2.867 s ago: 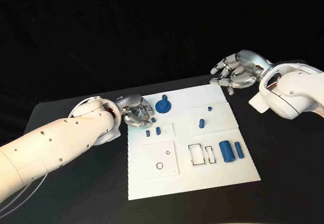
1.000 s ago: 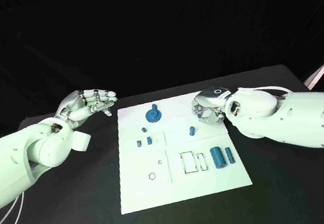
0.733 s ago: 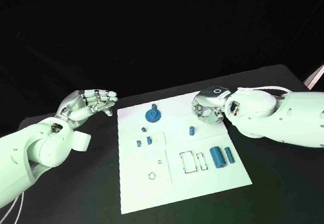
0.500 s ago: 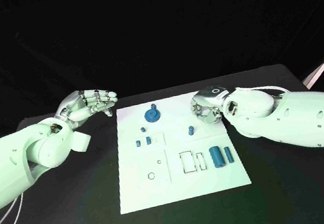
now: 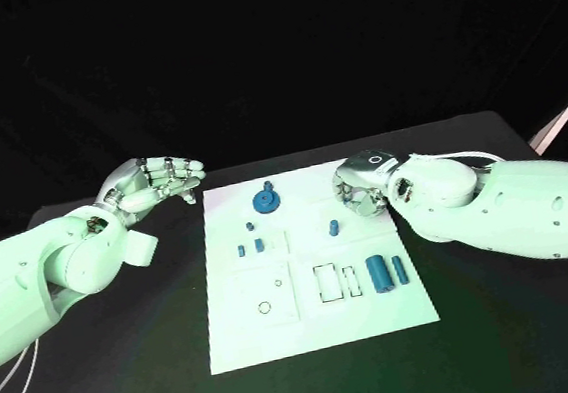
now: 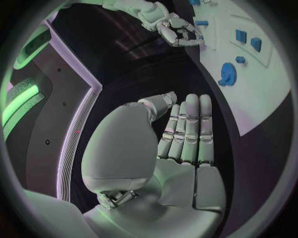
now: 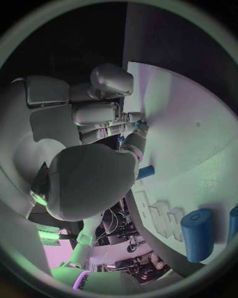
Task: Assemble the parts on the task board
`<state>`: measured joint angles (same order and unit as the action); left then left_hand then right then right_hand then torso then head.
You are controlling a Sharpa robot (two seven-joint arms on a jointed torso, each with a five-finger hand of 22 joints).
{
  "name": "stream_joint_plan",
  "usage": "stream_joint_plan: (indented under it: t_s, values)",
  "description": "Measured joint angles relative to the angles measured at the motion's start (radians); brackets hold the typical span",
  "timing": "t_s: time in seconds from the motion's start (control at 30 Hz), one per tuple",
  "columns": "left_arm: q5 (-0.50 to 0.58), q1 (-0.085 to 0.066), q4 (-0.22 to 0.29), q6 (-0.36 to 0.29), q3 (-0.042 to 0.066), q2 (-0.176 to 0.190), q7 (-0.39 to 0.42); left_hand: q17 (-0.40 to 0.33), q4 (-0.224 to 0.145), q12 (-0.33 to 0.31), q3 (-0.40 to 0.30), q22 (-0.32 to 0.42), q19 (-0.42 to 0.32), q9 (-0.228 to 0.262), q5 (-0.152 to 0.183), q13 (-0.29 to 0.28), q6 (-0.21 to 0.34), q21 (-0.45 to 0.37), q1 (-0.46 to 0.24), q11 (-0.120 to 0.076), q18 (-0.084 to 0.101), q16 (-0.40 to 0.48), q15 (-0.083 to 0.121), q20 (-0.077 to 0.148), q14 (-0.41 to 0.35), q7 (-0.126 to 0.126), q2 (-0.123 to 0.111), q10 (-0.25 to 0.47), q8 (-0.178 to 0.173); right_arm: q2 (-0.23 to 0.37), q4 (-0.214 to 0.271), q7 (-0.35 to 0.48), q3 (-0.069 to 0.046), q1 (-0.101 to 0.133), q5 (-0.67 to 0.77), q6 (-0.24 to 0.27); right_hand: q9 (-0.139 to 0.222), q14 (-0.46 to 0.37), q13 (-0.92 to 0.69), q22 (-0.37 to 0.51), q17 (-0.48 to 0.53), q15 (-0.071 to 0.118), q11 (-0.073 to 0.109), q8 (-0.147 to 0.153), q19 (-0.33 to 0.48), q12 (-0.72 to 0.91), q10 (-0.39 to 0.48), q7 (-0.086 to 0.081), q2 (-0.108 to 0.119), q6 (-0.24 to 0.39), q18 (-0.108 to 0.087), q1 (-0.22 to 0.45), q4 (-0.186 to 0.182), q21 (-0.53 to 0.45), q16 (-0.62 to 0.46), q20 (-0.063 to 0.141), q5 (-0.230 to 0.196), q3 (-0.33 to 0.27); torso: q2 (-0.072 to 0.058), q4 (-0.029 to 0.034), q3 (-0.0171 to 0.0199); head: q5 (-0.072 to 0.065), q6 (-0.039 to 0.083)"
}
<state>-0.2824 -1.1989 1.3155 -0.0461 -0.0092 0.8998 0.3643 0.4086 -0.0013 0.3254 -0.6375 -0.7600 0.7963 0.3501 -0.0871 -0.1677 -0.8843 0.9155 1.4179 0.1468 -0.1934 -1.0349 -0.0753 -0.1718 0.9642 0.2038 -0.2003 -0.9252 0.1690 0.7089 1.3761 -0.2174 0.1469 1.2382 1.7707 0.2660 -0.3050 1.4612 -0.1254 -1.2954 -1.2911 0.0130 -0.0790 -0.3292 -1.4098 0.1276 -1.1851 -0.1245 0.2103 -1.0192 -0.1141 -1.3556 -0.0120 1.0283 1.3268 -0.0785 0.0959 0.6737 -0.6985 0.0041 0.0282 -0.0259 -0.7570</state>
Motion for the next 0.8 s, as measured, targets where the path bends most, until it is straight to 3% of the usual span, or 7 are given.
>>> stream_joint_plan:
  t_s: [0.37,0.8]
  values:
    - [0.001,0.000,0.007,-0.001,0.000,0.009,0.000,0.000,0.000,0.000,0.000,0.001,0.000,-0.004,0.000,0.000,0.000,0.000,0.000,0.007,0.000,0.011,0.000,0.000,0.000,0.000,0.000,0.007,0.000,0.010,0.012,-0.022,0.007,-0.012,0.027,0.072,-0.001,0.000,0.007,0.000,0.001,0.000,0.006,0.000,-0.010,-0.020,-0.009,0.005,0.000,-0.005,0.001,0.000,0.016,0.040,0.000,0.003,0.000,0.001,0.001,0.0011,0.0002,-0.003,-0.001]
    - [0.015,0.000,0.009,-0.001,0.000,0.012,0.001,-0.001,0.000,0.000,0.000,0.001,0.000,-0.004,0.000,0.000,0.000,-0.011,0.000,0.007,0.000,0.011,0.000,0.000,0.000,0.000,0.000,0.007,0.000,0.048,0.057,-0.016,0.002,-0.006,0.006,0.145,-0.006,0.000,0.008,0.000,0.002,0.001,0.004,0.000,-0.013,-0.024,-0.010,0.007,0.000,-0.007,0.008,0.000,0.028,0.053,0.000,0.005,0.000,0.014,0.002,-0.0008,0.0006,0.000,0.000]
